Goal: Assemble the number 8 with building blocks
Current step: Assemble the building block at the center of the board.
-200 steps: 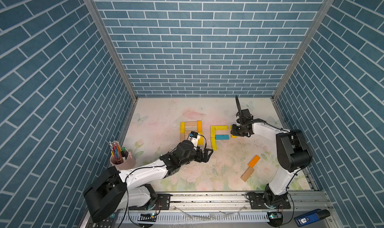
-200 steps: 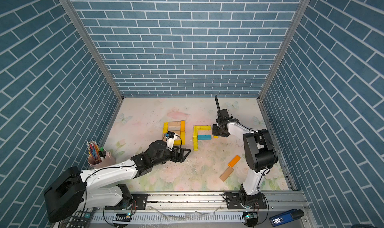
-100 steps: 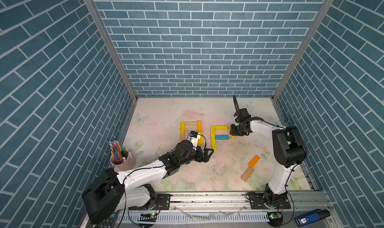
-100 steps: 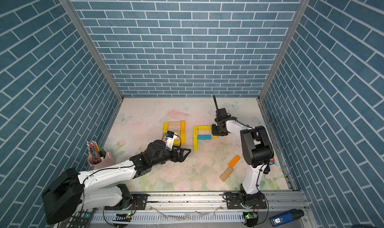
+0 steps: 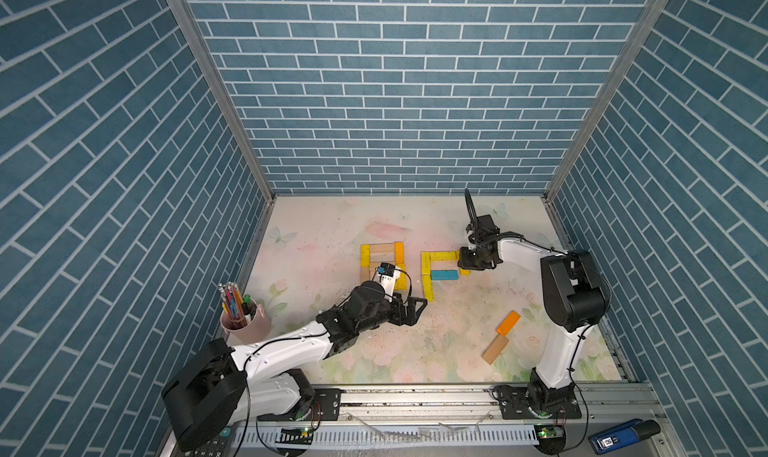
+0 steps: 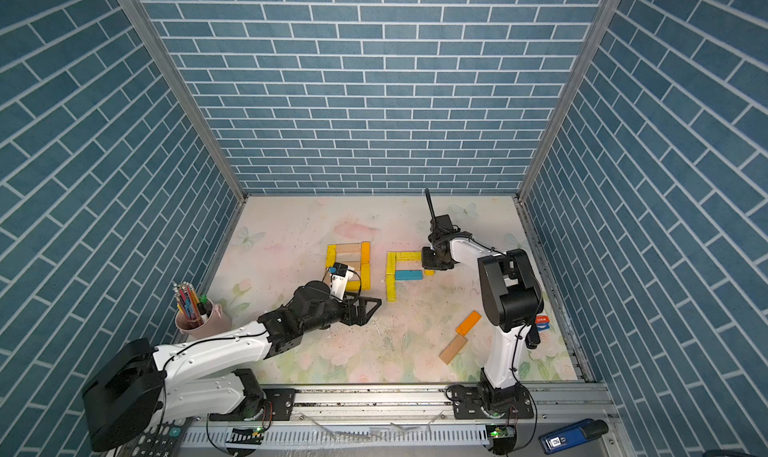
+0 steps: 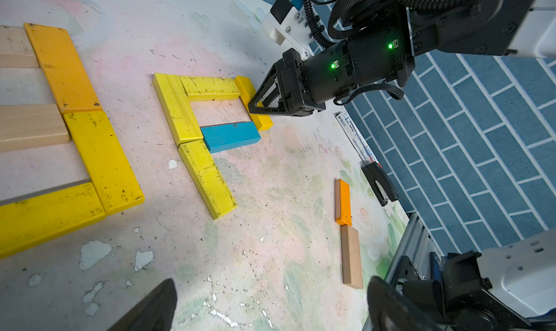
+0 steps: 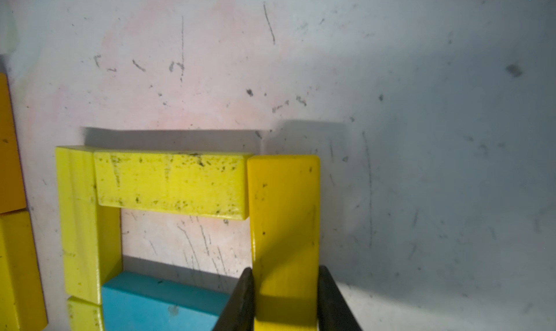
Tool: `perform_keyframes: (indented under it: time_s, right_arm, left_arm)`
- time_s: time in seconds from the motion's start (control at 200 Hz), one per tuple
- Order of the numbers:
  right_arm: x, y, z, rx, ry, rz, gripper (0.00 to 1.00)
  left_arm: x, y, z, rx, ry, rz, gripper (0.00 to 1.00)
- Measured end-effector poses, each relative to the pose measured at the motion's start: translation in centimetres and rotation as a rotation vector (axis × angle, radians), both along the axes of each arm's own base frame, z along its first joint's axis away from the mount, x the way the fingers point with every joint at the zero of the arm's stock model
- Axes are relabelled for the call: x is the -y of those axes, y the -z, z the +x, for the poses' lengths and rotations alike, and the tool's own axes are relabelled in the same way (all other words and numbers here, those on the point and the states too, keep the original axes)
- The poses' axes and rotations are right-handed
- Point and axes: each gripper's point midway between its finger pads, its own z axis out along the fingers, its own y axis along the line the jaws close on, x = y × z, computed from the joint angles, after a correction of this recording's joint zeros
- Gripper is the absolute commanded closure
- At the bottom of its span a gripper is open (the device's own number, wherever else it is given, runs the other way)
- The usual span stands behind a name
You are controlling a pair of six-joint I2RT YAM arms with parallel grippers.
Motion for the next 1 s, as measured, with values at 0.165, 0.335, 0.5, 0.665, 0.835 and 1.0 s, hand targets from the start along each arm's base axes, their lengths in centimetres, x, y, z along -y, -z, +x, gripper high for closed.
perform_keyframes:
  time_s: [0.165,0.335,0.5,0.665,0.835,1.0]
  right_arm:
    - [-0.2,-0.1,0.0,-0.002,-0.004,0.011,0.66]
    - [-0.3,-0.1,-0.1,-0.006,-0.003,0.021,0.61]
    - [-0.4,-0.1,-0.1,-0.009,0.005,0.029,0.56]
    - [-0.6,-0.2,0.0,-0.005,0.004,0.037,0.57]
    - [-0.2,0.2,-0.5,-0.006,0.024,0.035,0.50]
    - [0.9,-1.1,-2.5,0.014,0.071,0.036,0.39]
  left_arm:
    - [0.0,0.0,0.0,-0.001,0.003,-0.001,0.00]
    - [0.1,-0.2,0.0,0.004,0.003,-0.007,0.00]
    - [0.1,-0.2,0.0,0.004,0.003,-0.007,0.00]
    - [0.1,-0.2,0.0,0.004,0.003,-0.007,0.00]
    - [0.1,-0.1,0.0,0.002,0.003,-0.006,0.00]
    - [0.0,0.5,-0.2,-0.006,0.004,0.022,0.00]
